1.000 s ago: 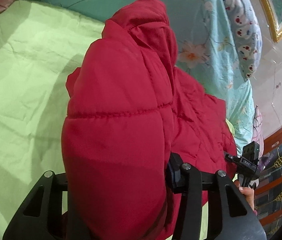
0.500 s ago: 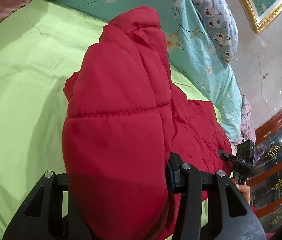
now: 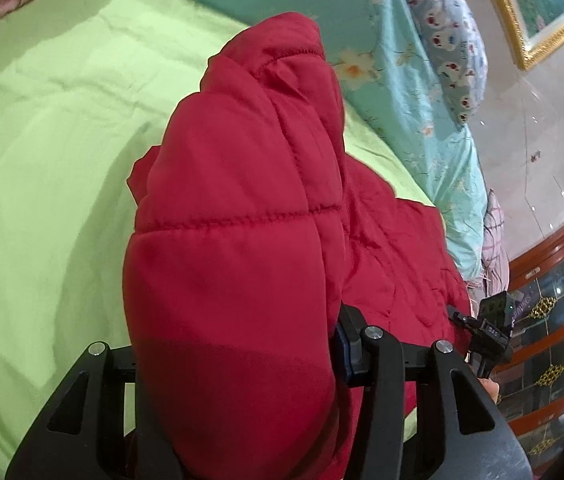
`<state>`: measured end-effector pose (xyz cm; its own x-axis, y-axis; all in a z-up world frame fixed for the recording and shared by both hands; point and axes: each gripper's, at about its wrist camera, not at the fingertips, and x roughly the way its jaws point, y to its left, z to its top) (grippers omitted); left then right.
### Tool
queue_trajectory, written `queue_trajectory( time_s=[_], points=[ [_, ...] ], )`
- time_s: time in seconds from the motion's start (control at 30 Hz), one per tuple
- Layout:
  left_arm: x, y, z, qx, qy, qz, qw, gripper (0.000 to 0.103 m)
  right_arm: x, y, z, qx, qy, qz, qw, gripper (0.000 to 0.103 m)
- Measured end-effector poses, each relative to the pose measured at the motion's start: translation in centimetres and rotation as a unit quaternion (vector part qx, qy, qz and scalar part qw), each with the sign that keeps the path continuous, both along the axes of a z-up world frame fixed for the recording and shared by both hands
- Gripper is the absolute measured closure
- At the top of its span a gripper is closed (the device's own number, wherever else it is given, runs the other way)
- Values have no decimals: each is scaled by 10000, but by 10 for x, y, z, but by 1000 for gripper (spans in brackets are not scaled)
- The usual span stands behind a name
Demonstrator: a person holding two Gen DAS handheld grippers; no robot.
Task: Fold large clothes
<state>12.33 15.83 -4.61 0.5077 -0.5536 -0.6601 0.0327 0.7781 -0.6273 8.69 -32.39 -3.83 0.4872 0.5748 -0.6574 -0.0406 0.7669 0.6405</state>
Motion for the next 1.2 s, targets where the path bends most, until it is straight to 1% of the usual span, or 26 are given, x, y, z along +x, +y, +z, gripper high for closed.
queue_trajectory(
  time_s=[0.1, 0.27, 0.37, 0.47, 0.53, 0.7, 0.83, 1.03, 1.13, 1.2],
  points=[
    [0, 5, -10, -3, 57, 31, 10000, 52, 1, -1, -5, -38, -3, -19, 10000, 53],
    [2, 0, -15, 239, 36, 62, 9997, 46, 5, -4, -15, -33, 34, -108, 9999, 50],
    [3, -1, -19, 335, 67, 68, 9994, 40, 7, -7, -21, -7, 62, -147, 9999, 47],
    [1, 1, -22, 382, 132, 124, 9991, 32, 4, -9, -26, 0, 87, -166, 9998, 42],
    [-2, 2, -22, 474, 179, 182, 9986, 23, 1, -9, -27, -29, 92, -181, 9998, 39],
    [-9, 2, -10, 697, 142, 244, 9972, 22, -2, -9, -25, -95, 105, -337, 9993, 23],
    [-16, 2, 1, 915, 68, 245, 9955, 22, -7, -12, -19, -156, 88, -430, 9989, 20],
    [-21, 1, 9, 1104, 125, 301, 9934, 21, -15, -13, -4, -395, -37, -530, 9978, 19],
    [-11, 0, 6, 1206, 299, 144, 9921, 16, -20, -17, 5, -437, -167, -638, 9969, 16],
    [-5, 3, 5, 1132, 420, -16, 9927, 16, -22, -20, 10, -444, -230, -683, 9964, 15]
  ],
)
